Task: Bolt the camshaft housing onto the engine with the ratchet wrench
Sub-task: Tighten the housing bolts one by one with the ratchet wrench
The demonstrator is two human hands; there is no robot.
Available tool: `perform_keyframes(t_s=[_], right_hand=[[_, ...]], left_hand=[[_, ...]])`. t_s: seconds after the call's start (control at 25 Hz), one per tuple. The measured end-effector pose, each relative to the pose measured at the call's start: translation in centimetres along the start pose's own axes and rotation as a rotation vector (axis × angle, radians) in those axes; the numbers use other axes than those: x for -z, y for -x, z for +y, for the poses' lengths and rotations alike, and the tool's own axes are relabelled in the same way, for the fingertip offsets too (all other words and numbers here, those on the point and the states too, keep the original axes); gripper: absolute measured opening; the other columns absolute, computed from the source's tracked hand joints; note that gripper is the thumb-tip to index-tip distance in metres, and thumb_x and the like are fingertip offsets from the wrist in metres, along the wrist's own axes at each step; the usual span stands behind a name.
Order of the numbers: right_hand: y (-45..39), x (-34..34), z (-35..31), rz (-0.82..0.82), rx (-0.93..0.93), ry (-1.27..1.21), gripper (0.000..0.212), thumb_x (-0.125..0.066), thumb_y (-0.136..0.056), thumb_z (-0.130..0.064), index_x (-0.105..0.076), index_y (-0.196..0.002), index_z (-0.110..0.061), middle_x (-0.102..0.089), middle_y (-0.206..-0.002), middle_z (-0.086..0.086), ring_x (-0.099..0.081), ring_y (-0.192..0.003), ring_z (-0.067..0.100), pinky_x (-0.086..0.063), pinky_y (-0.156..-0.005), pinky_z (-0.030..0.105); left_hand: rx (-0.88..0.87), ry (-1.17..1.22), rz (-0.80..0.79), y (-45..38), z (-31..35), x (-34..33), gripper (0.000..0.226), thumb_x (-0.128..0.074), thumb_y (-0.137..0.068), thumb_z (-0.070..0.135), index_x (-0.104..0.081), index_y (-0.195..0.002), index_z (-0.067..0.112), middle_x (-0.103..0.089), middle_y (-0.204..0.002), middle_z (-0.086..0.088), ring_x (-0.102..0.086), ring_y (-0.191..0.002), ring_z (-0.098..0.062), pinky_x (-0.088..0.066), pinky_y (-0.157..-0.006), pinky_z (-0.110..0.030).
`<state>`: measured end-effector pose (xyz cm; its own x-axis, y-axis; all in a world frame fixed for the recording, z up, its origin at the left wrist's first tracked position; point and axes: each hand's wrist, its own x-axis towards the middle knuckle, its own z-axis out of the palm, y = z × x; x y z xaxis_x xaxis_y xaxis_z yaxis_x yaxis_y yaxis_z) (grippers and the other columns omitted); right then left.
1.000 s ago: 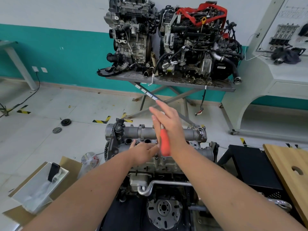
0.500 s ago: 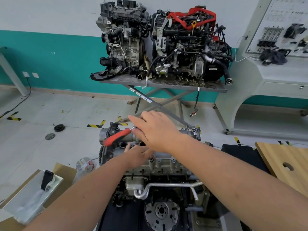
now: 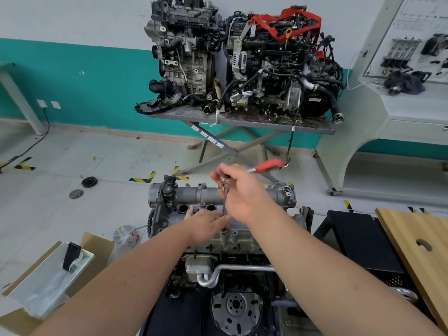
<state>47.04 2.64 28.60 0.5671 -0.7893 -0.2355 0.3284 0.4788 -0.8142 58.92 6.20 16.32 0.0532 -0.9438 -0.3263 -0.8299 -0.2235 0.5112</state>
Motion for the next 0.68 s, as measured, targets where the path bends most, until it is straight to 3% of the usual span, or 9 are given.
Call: perform_keyframes(t_s=[0.12,0.2,0.28,0.32,0.4,0.48,0.52,0.6,0.68], right_hand=[[-0.2,0.8,1.4,-0.006,0.192,0.023,0.015,-0.057,-0.101,-0.023,-0.065,-0.091,-0.031,-0.070,-0.094,-0.006,-0.064,-0.092,0.016,-0.050,-0.074,0.022],[0.0,1.3,2.6,-0.041,0.402,0.411,0.024,-0.052,-0.102,-0.036,-0.064,-0.117,-0.050,-0.061,-0.133,-0.014,-0.058,-0.115,0.000,-0.047,-0.093,0.018],[-0.4,1.9,3.0,-0.010,0.782,0.855,0.029,-0.053,-0.101,-0.033,-0.065,-0.127,-0.034,-0.049,-0.149,-0.003,-0.051,-0.123,-0.004,-0.043,-0.099,0.019],[-0.8,2.1,3.1,0.004,0.983,1.064,0.030,-0.055,-0.099,-0.029,-0.069,-0.124,-0.022,-0.054,-0.145,0.003,-0.055,-0.122,0.008,-0.046,-0.098,0.027],[-1.3,2.3,2.3,0.023,1.268,1.403,0.021,-0.064,-0.094,-0.021,-0.076,-0.110,-0.013,-0.069,-0.125,0.005,-0.062,-0.109,0.029,-0.052,-0.087,0.043],[-1.2,2.4,1.1,-0.019,1.382,1.682,0.012,-0.073,-0.088,-0.014,-0.076,-0.100,-0.014,-0.074,-0.102,0.000,-0.066,-0.096,0.029,-0.051,-0.077,0.038],[-1.0,2.4,0.5,-0.043,1.383,1.819,0.015,-0.076,-0.082,-0.011,-0.075,-0.096,-0.015,-0.072,-0.094,0.000,-0.065,-0.090,0.027,-0.048,-0.074,0.036],[-0.4,1.9,-0.3,-0.064,1.302,2.011,0.024,-0.073,-0.074,-0.007,-0.069,-0.097,-0.013,-0.065,-0.086,0.003,-0.061,-0.081,0.028,-0.042,-0.068,0.035],[0.3,1.2,-0.5,-0.076,1.138,2.097,0.030,-0.057,-0.087,-0.025,-0.059,-0.114,-0.013,-0.059,-0.090,0.007,-0.056,-0.082,0.030,-0.039,-0.069,0.038]], left_hand=[[0.015,0.011,0.011,-0.2,0.0,0.0,0.057,-0.015,-0.100,0.060,-0.067,-0.111,0.040,-0.062,-0.123,0.013,-0.033,-0.138,-0.011,0.014,-0.118,-0.053],[0.009,0.039,0.023,-0.2,-0.2,-0.1,0.053,-0.017,-0.098,0.061,-0.068,-0.097,0.043,-0.063,-0.104,0.016,-0.037,-0.133,-0.009,0.014,-0.118,-0.052],[0.011,0.054,0.024,-0.1,-0.3,0.0,0.044,-0.022,-0.095,0.055,-0.062,-0.080,0.042,-0.055,-0.086,0.020,-0.043,-0.132,-0.016,0.013,-0.119,-0.050],[0.024,0.047,0.020,-0.1,-0.4,0.1,0.040,-0.026,-0.098,0.049,-0.064,-0.090,0.039,-0.057,-0.094,0.017,-0.040,-0.136,-0.019,0.011,-0.120,-0.048],[0.072,-0.016,0.011,-0.1,-0.7,0.2,0.038,-0.038,-0.102,0.029,-0.055,-0.134,0.018,-0.052,-0.134,0.001,-0.028,-0.144,-0.021,0.004,-0.120,-0.048],[0.014,-0.035,0.017,-0.2,-1.1,-0.1,0.056,-0.044,-0.098,0.033,-0.038,-0.150,0.013,-0.038,-0.154,-0.005,-0.025,-0.147,-0.028,-0.003,-0.120,-0.054],[-0.042,-0.023,0.018,-0.3,-1.4,-0.4,0.062,-0.040,-0.096,0.047,-0.041,-0.149,0.015,-0.044,-0.152,-0.001,-0.030,-0.145,-0.027,-0.008,-0.120,-0.056],[-0.045,0.066,0.033,-0.2,-1.2,-0.4,0.065,-0.027,-0.091,0.070,-0.061,-0.129,0.030,-0.062,-0.122,0.027,-0.042,-0.135,-0.015,-0.016,-0.118,-0.044],[-0.012,0.043,0.014,-0.2,-0.7,-0.2,0.058,-0.024,-0.090,0.067,-0.066,-0.118,0.040,-0.060,-0.121,0.026,-0.036,-0.137,-0.012,-0.006,-0.118,-0.041]])
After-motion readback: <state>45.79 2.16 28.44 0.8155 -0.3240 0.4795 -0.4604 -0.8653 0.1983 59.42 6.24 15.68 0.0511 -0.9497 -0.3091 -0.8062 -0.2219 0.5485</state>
